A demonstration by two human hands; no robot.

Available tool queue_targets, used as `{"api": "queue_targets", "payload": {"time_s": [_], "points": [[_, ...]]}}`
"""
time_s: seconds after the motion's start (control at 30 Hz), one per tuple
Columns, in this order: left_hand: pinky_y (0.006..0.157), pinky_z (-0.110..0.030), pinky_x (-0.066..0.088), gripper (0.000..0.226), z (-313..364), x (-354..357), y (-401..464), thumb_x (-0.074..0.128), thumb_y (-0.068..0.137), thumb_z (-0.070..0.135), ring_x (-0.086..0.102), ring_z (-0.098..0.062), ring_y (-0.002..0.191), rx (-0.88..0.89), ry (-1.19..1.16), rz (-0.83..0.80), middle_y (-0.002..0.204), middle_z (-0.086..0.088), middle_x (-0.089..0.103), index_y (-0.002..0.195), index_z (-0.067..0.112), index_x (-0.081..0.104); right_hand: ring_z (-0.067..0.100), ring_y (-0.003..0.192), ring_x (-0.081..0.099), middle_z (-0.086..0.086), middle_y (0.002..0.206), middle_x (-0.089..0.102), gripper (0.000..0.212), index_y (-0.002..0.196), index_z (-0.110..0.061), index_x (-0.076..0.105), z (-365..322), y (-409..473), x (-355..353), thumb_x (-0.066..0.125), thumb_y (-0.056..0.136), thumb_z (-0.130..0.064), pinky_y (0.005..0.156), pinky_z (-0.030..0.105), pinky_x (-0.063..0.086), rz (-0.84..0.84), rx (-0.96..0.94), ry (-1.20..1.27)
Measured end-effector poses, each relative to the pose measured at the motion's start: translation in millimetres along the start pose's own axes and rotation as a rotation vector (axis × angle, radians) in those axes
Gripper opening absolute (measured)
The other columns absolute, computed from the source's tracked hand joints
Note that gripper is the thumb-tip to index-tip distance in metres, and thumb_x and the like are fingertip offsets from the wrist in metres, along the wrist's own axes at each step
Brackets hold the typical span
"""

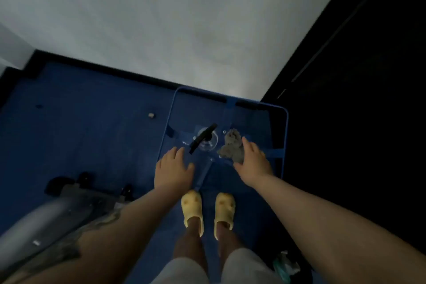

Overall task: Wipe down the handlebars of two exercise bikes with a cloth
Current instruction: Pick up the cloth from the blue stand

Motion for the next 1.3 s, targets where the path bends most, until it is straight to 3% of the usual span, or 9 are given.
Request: {"api": "queue_targets", "payload": {"time_s": [0.13,0.33,0.5,0.6,0.73,0.9,1.1,1.3], "points": [[0.115,-0.04,0.019,0.061,-7,13,19,0.045,0.091,0.038,0.022,-0.024,0.142,-0.005,-0.062,0.0,0.155,-0.007,0.026,0.145,0.015,0.028,0.031,0.136,0.027,0.006,0.154,0.02,0.076,0.149,-0.029,0.01,-5,37,11,0.058,0.09,-0.028,0.108,0.045,0.034,0.016,0.007,-0.03],[0.114,-0.039,0.018,0.058,-14,30,25,0.046,0.09,0.036,0.024,-0.024,0.141,0.013,-0.129,0.009,0.153,-0.007,0.029,0.142,0.017,0.033,0.03,0.124,0.037,0.01,0.138,0.036,0.052,0.135,-0.025,0.038,-4,68,38,0.061,0.088,-0.016,0.097,0.043,0.041,0.059,0.03,0.015],[0.115,-0.039,0.02,0.057,-23,15,15,0.048,0.09,0.032,0.024,-0.022,0.141,-0.024,-0.204,-0.001,0.153,-0.006,0.03,0.142,0.015,0.033,0.023,0.101,0.049,0.008,0.116,0.048,0.028,0.113,-0.019,0.051,-2,56,30,0.058,0.089,-0.009,0.08,0.031,0.039,0.13,0.072,0.228],[0.111,-0.04,0.026,0.056,-22,-18,-1,0.053,0.089,0.027,0.033,-0.023,0.137,-0.004,-0.236,0.009,0.148,-0.008,0.038,0.14,0.012,0.037,0.019,0.098,0.054,0.005,0.111,0.056,0.025,0.108,-0.02,0.054,-15,30,9,0.064,0.086,-0.015,0.079,0.03,0.042,0.121,0.006,0.336],[0.106,-0.037,0.032,0.048,-11,-83,-34,0.056,0.087,0.023,0.044,-0.022,0.127,0.053,-0.32,0.129,0.139,-0.005,0.049,0.133,0.013,0.047,0.015,0.096,0.059,-0.001,0.106,0.061,0.025,0.104,-0.027,0.056,-45,-22,-43,0.069,0.084,-0.021,0.077,0.03,0.05,0.216,-0.156,0.453],[0.106,-0.03,0.029,0.045,4,-164,-79,0.059,0.087,0.023,0.042,-0.019,0.129,0.134,-0.344,0.353,0.14,-0.002,0.048,0.13,0.016,0.05,0.004,0.092,0.059,-0.008,0.101,0.063,0.024,0.099,-0.04,0.057,-109,-84,-106,0.069,0.084,-0.027,0.075,0.024,0.051,0.324,-0.417,0.592],[0.108,-0.027,0.028,0.042,-13,-233,-162,0.059,0.088,0.026,0.039,-0.012,0.132,0.047,-0.391,0.669,0.141,0.005,0.045,0.129,0.024,0.05,0.009,0.101,0.062,-0.009,0.109,0.065,0.026,0.111,-0.034,0.06,-219,-152,-132,0.066,0.086,-0.03,0.083,0.041,0.056,0.114,-0.782,0.655],[0.108,-0.033,0.032,0.042,-86,-240,-284,0.057,0.088,0.034,0.036,-0.004,0.132,-0.215,-0.414,0.887,0.143,0.017,0.039,0.13,0.033,0.048,0.0,0.099,0.061,-0.023,0.106,0.064,0.029,0.112,-0.041,0.057,-305,-232,-93,0.063,0.084,-0.036,0.079,0.029,0.055,-0.158,-1.039,0.644]]}}
Point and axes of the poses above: each hand's wrist, its own y-axis towards the middle knuckle, its own x-axis out of the palm, z = x × y, the point moved 9 cm from there along y, towards the middle knuckle
